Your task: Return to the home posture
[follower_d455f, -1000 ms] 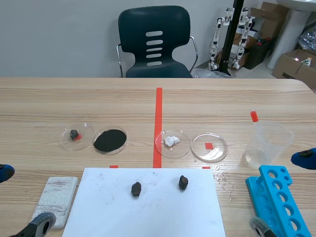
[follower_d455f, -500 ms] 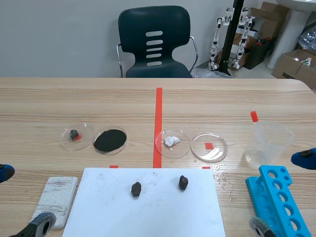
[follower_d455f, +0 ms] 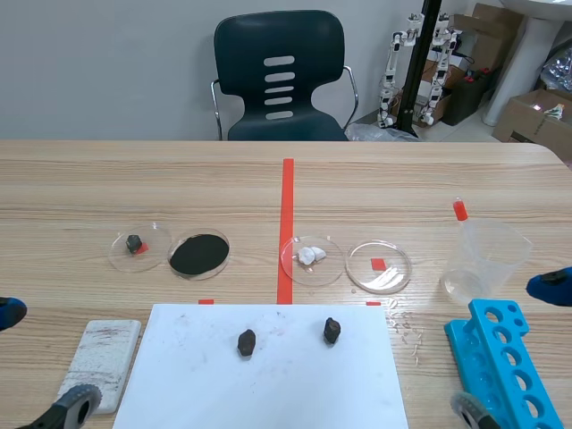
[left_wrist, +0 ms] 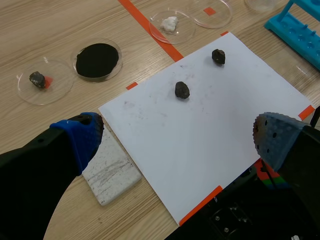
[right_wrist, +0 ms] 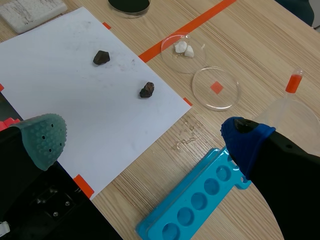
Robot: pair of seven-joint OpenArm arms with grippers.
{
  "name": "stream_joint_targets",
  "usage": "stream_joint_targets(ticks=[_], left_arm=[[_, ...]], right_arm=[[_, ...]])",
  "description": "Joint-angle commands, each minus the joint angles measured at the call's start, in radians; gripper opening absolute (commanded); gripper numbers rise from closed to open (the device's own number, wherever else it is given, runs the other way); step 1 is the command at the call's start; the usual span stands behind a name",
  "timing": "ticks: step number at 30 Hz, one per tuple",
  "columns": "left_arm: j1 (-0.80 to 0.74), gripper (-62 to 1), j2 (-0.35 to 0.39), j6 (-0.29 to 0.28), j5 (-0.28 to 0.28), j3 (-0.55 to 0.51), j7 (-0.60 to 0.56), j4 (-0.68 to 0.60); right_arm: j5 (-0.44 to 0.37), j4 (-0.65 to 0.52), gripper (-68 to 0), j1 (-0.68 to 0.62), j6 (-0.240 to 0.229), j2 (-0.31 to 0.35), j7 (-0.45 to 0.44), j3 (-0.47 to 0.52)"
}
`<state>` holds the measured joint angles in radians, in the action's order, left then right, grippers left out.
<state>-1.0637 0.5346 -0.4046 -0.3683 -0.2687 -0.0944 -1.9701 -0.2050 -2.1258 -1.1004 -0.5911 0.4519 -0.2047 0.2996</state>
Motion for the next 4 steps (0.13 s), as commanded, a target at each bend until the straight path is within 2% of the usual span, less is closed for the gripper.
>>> stream_joint_targets(ticks=[1,4], left_arm=[[0.003,1.4,-0.007,-0.002,-0.01,-0.001,-0.016,-0.008],[0.003,1.4,-0.007,-0.002,-0.01,-0.001,-0.016,-0.008]], right_arm=[[-0.006,-0.014,-1.9,0.003,0.0,0.003,-0.019,-0.002],[-0.006,-0.014,-1.9,0.003,0.0,0.003,-0.019,-0.002]])
